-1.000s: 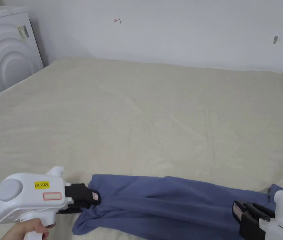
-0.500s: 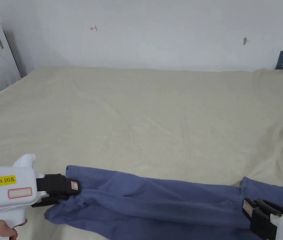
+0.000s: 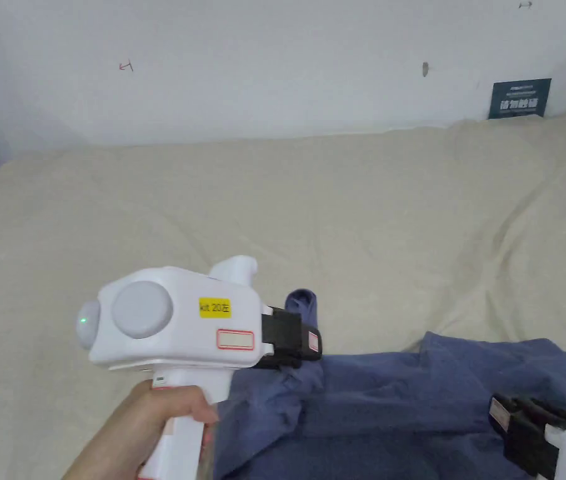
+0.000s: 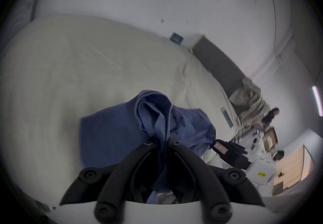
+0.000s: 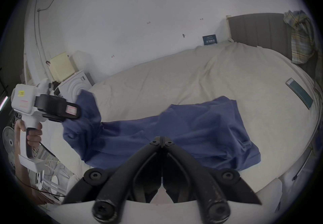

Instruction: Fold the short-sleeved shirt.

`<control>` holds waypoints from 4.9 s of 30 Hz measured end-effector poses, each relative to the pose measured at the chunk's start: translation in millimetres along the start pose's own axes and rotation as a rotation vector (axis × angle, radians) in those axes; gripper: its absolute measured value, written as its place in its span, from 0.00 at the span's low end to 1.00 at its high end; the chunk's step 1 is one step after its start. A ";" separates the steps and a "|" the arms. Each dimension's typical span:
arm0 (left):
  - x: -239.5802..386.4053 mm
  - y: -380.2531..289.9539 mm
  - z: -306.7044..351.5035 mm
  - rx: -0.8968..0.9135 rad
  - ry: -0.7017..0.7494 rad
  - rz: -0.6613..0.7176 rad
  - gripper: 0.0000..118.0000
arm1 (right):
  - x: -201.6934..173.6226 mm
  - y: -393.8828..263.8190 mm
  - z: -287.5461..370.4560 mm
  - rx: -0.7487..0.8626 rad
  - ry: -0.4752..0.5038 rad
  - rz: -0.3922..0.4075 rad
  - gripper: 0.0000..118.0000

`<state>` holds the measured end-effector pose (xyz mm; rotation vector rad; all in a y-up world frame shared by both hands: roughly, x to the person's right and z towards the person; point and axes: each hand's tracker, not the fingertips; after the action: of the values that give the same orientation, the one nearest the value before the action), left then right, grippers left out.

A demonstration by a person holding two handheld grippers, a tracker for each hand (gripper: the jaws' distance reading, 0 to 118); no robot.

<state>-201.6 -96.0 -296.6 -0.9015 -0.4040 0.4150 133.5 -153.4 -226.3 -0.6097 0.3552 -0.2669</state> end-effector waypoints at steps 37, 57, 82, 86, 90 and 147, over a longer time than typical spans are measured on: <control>-1.5 -29.5 -106.4 -0.161 -0.100 0.036 0.01 | 38.8 7.9 25.6 0.039 -0.082 -0.038 0.00; -40.6 -30.6 -23.8 0.028 -0.199 0.179 0.10 | 38.4 13.6 37.9 0.073 -0.117 -0.032 0.00; -142.5 -33.8 -53.4 -0.074 -0.204 0.355 0.27 | -0.2 13.1 12.0 -0.020 -0.103 0.050 0.00; -156.2 -44.9 -52.0 -0.098 -0.271 0.452 0.13 | 2.7 12.9 10.1 -0.023 -0.113 0.055 0.00; -153.9 -47.4 -45.9 -0.098 -0.215 0.419 0.13 | 6.4 12.2 11.0 -0.021 -0.115 0.047 0.00; 62.5 40.0 -75.3 -0.100 -0.103 0.025 0.94 | 105.1 0.7 49.7 0.045 -0.198 -0.155 0.00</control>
<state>-117.9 -92.2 -361.1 -0.9861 -0.5117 0.4689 248.7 -163.9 -214.6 -0.6142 0.1110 -0.3593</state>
